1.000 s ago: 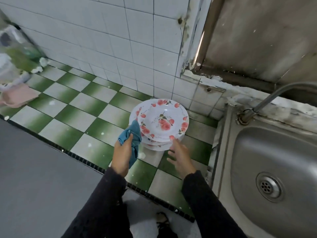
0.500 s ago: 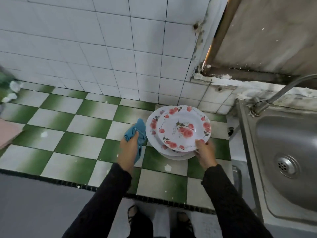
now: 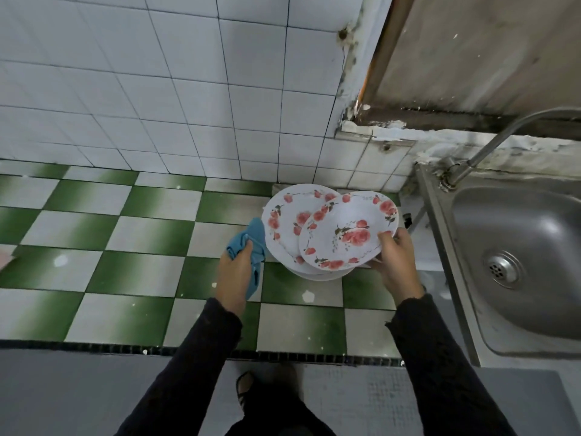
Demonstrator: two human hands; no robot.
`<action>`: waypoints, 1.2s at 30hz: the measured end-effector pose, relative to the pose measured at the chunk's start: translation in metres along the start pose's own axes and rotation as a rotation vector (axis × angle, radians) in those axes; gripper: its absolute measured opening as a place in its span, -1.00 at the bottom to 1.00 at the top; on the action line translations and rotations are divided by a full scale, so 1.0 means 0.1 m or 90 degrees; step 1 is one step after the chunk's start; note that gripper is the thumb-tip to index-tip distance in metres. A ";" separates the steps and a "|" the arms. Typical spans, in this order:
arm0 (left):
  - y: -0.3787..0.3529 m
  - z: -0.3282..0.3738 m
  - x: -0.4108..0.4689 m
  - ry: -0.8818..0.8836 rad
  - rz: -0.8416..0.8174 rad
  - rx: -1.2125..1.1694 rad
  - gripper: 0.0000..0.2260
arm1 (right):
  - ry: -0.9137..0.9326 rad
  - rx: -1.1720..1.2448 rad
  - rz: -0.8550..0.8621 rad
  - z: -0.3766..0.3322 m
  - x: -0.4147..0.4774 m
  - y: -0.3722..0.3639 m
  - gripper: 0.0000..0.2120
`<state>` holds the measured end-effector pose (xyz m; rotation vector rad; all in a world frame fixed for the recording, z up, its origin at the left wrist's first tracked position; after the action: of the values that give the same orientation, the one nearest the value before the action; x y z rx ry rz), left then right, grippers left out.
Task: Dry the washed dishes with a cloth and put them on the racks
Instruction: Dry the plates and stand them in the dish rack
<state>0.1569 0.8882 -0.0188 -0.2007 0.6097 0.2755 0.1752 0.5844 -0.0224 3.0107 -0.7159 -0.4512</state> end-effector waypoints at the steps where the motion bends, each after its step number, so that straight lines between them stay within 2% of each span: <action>1: -0.01 0.00 -0.01 -0.001 0.003 0.000 -0.89 | -0.001 0.003 0.000 -0.03 0.01 0.00 -0.86; 7: 0.07 -0.05 -0.04 -0.003 0.045 -0.021 -0.83 | 0.004 0.026 -0.015 -0.12 0.07 -0.06 -0.86; 11: 0.06 -0.13 -0.01 -0.021 0.057 -0.030 -0.86 | 0.026 0.051 -0.036 -0.19 0.09 -0.11 -0.79; 13: 0.07 -0.17 0.00 -0.014 0.061 -0.027 -0.78 | 0.027 0.068 -0.035 -0.20 0.07 -0.13 -0.73; 16: 0.07 -0.20 0.01 -0.009 0.055 -0.027 -0.72 | 0.018 0.085 -0.013 -0.13 0.02 -0.15 -0.62; 20: 0.05 -0.13 -0.02 -0.026 0.043 -0.029 -0.70 | 0.018 0.102 -0.005 -0.11 -0.04 -0.23 -0.59; 26: 0.17 -0.06 -0.04 -0.046 0.042 -0.043 -0.77 | 0.040 0.113 0.069 -0.16 -0.15 -0.20 -0.48; 30: 0.15 -0.01 -0.03 -0.067 0.013 -0.032 -0.81 | 0.036 0.154 0.101 -0.08 -0.27 -0.16 -0.54; 33: 0.08 0.00 -0.07 -0.081 0.019 -0.025 -0.71 | 0.049 0.190 0.092 -0.08 -0.37 -0.15 -0.61; 36: -0.05 0.01 -0.13 -0.101 0.016 -0.021 -0.66 | 0.065 0.236 0.059 -0.10 -0.42 -0.15 -0.78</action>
<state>0.1492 0.8816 -0.0098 -0.2004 0.4504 0.3233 0.1492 0.6163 -0.0023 3.2846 -1.0296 -0.1747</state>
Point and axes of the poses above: each hand's wrist, its own x-axis towards the middle knuckle, its own y-axis out of the back of the hand, z = x × y, the point moved 7 cm from there along x, towards the middle knuckle, and after that the axes turned 8 degrees about y, right-handed, at the moved point
